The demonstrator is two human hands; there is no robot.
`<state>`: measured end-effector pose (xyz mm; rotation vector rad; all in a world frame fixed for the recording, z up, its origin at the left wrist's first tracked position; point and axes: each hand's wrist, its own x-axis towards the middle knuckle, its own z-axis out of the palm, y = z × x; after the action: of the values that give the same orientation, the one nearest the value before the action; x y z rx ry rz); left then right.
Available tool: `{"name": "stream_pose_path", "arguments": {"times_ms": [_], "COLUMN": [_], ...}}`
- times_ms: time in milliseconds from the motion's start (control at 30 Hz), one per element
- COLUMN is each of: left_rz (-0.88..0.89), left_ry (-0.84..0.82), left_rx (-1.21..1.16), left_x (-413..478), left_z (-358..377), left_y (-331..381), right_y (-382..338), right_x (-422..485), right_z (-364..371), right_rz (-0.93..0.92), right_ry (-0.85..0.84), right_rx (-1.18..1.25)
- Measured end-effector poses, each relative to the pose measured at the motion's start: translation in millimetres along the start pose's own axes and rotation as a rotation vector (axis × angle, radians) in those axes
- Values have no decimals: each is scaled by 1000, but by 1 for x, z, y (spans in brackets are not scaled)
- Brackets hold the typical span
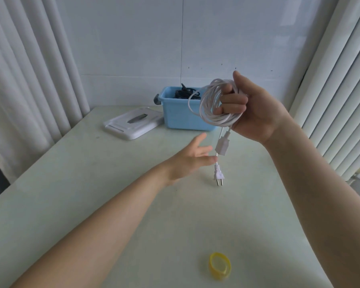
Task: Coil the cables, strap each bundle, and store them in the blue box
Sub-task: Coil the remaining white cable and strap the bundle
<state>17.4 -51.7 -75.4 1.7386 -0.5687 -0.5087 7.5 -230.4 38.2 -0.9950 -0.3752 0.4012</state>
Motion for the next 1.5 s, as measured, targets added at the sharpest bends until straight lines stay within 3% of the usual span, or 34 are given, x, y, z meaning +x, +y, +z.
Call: {"name": "stream_pose_path", "arguments": {"times_ms": [100,200,367,467,567,733,900,1033,1367,1433,1500], "left_rz": [-5,15,12,33,101,301,438,463,537,493,379], "left_ry": [-100,-35,47,64,157,322,477,453,630,662,555], "left_rx": [33,124,263,481,588,616,286,248,335,400,319], "left_x": [1,-1,-5,-5,-6,-14,-13,-10,-10,-10,-12], "left_z": [12,11,2,-4,-11,-27,-35,-35,-26,-24,-27], "left_y": [-4,-2,6,11,20,38,41,38,37,39,41], "right_y": [-3,-7,-2,6,12,28,46,55,76,78,77], "right_x": [-2,-3,2,9,10,8,10,8,15,13,9], "right_z": [1,-1,-12,-21,-26,-29,-25,-21,-12,-7,-4], "right_rz": [9,-2,-131,-203,-152,125,148,192,154,164,209], "right_ry": [-39,-16,294,498,554,346,0,-255,-175,-197,-245], "right_rx": [-3,-48,-141,-291,-486,-737,-604,-619,-728,-683,-605]}}
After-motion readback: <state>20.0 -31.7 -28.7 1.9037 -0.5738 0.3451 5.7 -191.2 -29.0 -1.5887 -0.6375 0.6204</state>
